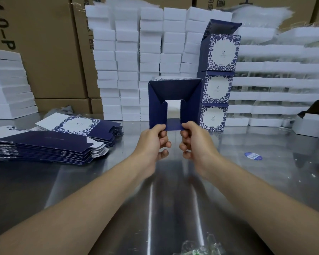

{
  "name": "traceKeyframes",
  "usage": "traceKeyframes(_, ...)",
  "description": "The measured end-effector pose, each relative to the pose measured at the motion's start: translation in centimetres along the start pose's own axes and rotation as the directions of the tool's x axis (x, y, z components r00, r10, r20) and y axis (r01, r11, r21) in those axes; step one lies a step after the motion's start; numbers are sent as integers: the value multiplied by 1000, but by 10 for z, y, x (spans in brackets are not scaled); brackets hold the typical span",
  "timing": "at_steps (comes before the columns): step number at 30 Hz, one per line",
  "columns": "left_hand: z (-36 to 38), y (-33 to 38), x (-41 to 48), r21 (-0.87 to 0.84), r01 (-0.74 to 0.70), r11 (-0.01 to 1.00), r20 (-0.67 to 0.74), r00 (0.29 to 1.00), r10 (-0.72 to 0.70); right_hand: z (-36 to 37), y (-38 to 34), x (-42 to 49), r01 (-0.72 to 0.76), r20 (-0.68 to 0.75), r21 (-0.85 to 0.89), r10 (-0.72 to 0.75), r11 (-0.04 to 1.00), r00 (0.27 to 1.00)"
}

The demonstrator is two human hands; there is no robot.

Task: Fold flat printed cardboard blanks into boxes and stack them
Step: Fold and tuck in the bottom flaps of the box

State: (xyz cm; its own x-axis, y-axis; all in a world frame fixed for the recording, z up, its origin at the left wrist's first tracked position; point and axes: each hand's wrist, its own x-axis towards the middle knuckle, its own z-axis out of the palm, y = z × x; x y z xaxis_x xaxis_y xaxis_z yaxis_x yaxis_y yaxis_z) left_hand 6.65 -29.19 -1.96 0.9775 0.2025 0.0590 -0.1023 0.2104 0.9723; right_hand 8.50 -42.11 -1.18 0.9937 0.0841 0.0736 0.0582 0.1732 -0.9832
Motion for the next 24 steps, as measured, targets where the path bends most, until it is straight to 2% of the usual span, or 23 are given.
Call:
traceKeyframes(6,-3,-8,-2,-8,66,998,-25,997,-67,-5,10,9,-3,-8,7,3,1000,1000)
traceKeyframes(13,-11,-8,1,13,52,999,-91,995,-50,-12,18,18,-7,34,-74,9,997,999)
traceKeyframes(18,-6,-15,8,50,32,998,-129,991,-25,-23,24,30,152,-36,-333,-174,931,984)
traceKeyframes(21,-5,-16,11,54,25,998,-121,992,-18,-30,28,35,239,26,-343,-245,908,969)
traceKeyframes(24,-2,-20,14,61,5,998,-167,986,5,-30,34,39,373,63,-470,-391,800,918)
